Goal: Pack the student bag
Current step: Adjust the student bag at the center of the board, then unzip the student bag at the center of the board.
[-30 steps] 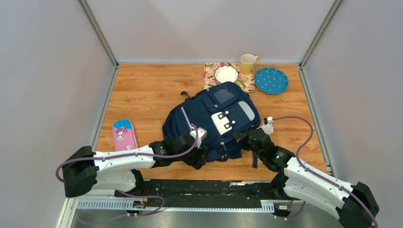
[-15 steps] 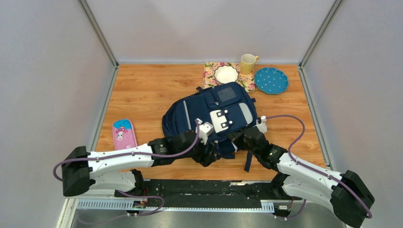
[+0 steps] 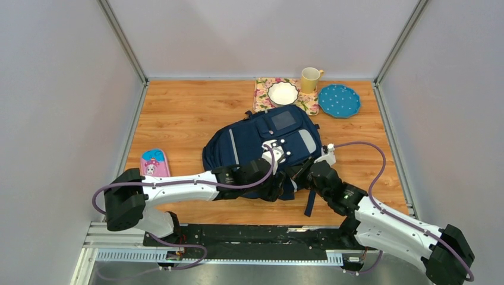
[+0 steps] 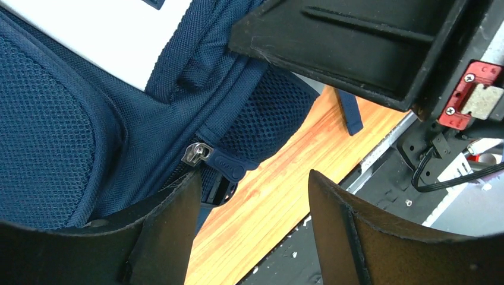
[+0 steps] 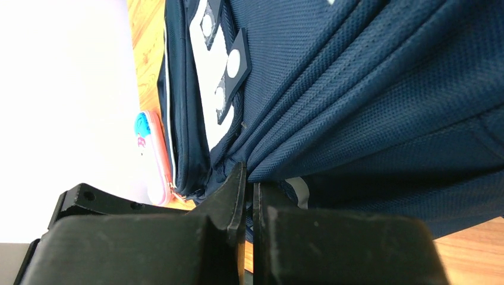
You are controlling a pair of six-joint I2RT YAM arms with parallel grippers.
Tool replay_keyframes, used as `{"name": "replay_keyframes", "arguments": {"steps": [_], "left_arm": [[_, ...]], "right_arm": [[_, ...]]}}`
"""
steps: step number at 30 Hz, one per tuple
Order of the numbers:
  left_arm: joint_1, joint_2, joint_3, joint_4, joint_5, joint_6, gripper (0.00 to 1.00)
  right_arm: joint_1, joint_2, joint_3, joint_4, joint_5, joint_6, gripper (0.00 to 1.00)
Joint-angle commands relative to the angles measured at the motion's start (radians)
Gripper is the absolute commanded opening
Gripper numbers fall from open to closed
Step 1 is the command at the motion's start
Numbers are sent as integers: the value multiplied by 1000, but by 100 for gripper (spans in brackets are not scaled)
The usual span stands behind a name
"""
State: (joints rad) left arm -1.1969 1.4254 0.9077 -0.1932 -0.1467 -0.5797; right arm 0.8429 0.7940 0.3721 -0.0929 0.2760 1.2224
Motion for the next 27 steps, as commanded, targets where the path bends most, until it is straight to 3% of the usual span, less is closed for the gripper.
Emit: {"name": "replay_keyframes", "arguments": {"steps": [1, 5, 10, 13, 17, 19, 25, 26, 27], "left_arm": [[-3, -10, 14, 26, -123, -35, 72], [-4, 7, 37, 0, -162, -37, 64], [-4, 0, 11, 0, -208, -45, 46], [-3, 6, 19, -9, -217, -34, 46], [-3, 30, 46, -32, -214, -20, 58], [-3, 35, 54, -35, -224, -14, 59], [-3, 40, 60, -51, -263, -3, 25], [-1, 38, 62, -61, -269, -2, 13], [-1, 38, 62, -67, -278, -2, 8]], "right_arm": [[36, -36, 83, 5, -57, -78, 0], [70, -48, 93, -10, -32, -87, 0], [90, -71, 82, 1, -18, -107, 0], [94, -93, 79, 25, -37, -151, 0], [96, -110, 100, 36, -72, -234, 0], [96, -114, 111, 29, -96, -265, 0], [96, -134, 113, 13, -100, -270, 0], [96, -139, 111, 12, -95, -265, 0], [96, -142, 110, 7, -90, -265, 0]]}}
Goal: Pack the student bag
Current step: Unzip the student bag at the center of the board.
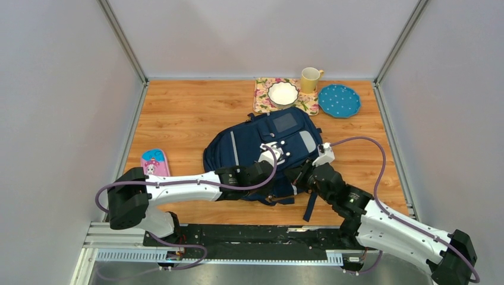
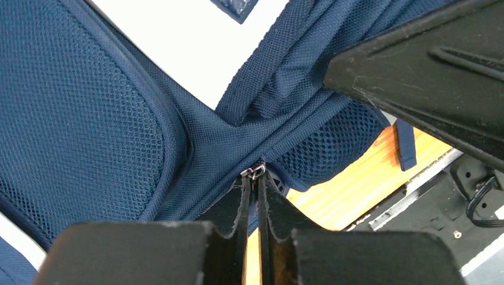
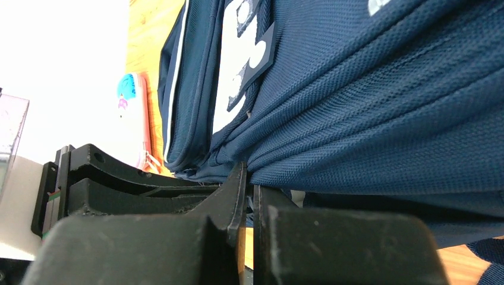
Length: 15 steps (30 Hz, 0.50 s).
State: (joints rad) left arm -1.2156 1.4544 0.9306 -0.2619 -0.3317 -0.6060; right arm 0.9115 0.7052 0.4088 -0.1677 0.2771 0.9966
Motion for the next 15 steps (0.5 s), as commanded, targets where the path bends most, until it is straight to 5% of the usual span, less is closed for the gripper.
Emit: {"name": "replay_keyframes", "arguments": {"steps": [1, 10, 15], "left_arm": [[16, 9, 36, -2, -99, 25, 5], [16, -97, -42, -17, -119, 54, 0], [16, -164, -90, -65, -122, 69, 0]], "right_arm": [[26, -59, 73, 80, -85, -39, 0], [4, -66, 84, 8, 31, -41, 0], [-89, -29, 94, 4, -25, -39, 0]]}}
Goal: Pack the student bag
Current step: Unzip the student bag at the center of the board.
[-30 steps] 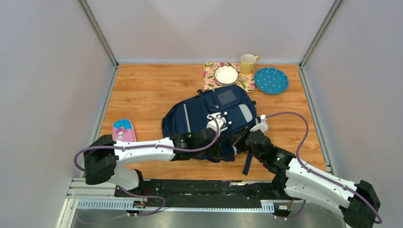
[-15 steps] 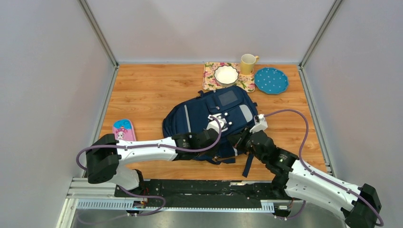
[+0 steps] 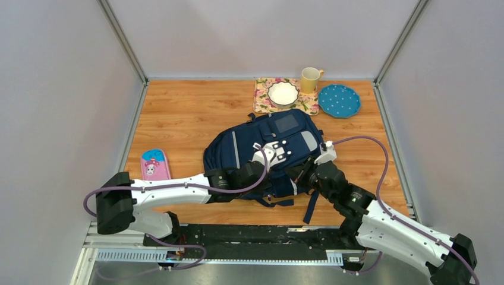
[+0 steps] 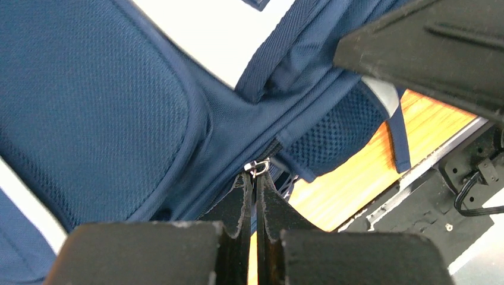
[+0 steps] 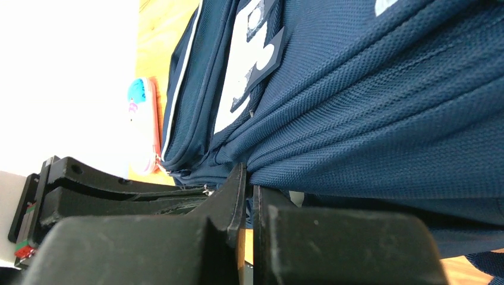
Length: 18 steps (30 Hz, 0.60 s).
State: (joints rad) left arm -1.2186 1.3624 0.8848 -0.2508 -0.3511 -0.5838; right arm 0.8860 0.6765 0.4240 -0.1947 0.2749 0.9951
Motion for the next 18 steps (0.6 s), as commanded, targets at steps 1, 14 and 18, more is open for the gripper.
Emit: {"name": "replay_keyframes", "arguments": {"steps": [1, 14, 18], "left_arm": [[19, -85, -53, -93, -107, 45, 0], [10, -351, -242, -113, 122, 137, 0], [-67, -342, -221, -140, 227, 196, 0]], "right_arm": [[-79, 6, 81, 31, -35, -45, 0], [-206, 29, 52, 43, -190, -110, 0], [-206, 47, 67, 35, -189, -136, 0]]}}
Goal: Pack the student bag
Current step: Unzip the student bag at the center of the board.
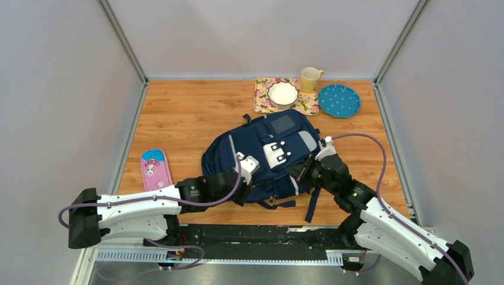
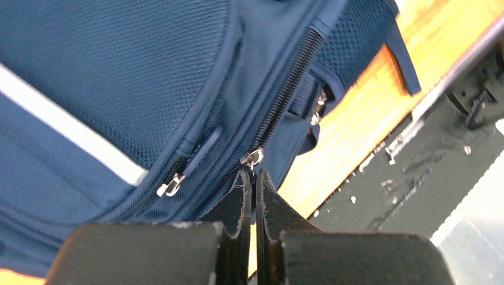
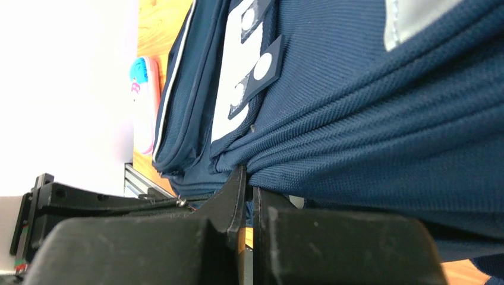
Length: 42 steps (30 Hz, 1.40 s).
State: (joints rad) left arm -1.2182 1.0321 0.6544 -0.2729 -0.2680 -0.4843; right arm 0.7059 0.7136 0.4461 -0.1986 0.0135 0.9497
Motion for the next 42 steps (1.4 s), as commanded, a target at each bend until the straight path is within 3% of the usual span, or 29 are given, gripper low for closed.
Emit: {"name": "replay_keyframes", "arguments": {"steps": [1, 8, 14, 23, 24, 28, 30, 31, 32, 38, 42], "left_arm": [[-95, 2, 16, -118, 162, 99, 0], [-162, 71, 53, -22, 239, 101, 0], [-170, 128, 100, 20, 262, 113, 0], [-188, 145, 31, 20, 233, 35, 0], [-188, 135, 22, 23, 219, 26, 0], [-188, 92, -2, 23, 132, 4, 0], [-188, 82, -4, 34, 98, 6, 0], [-187, 71, -4, 40, 90, 13, 0], [-187, 68, 1, 43, 81, 18, 0], [-187, 68, 20, 52, 84, 39, 0], [-188, 71, 27, 52, 87, 46, 0]], "right_arm": [[-26, 14, 51, 33, 75, -98, 0], [-39, 136, 140, 41, 63, -144, 0], [-51, 435, 347, 5, 2, -187, 0], [-125, 694, 572, -94, -213, -285, 0], [-128, 701, 569, -104, -243, -293, 2], [-126, 638, 505, -140, -276, -276, 41], [-128, 532, 427, -151, -247, -258, 53], [-126, 493, 402, -153, -238, -241, 68], [-128, 412, 378, -169, -224, -232, 73], [-111, 204, 238, -162, -282, -96, 74], [-59, 162, 166, -93, -310, 20, 73]]}}
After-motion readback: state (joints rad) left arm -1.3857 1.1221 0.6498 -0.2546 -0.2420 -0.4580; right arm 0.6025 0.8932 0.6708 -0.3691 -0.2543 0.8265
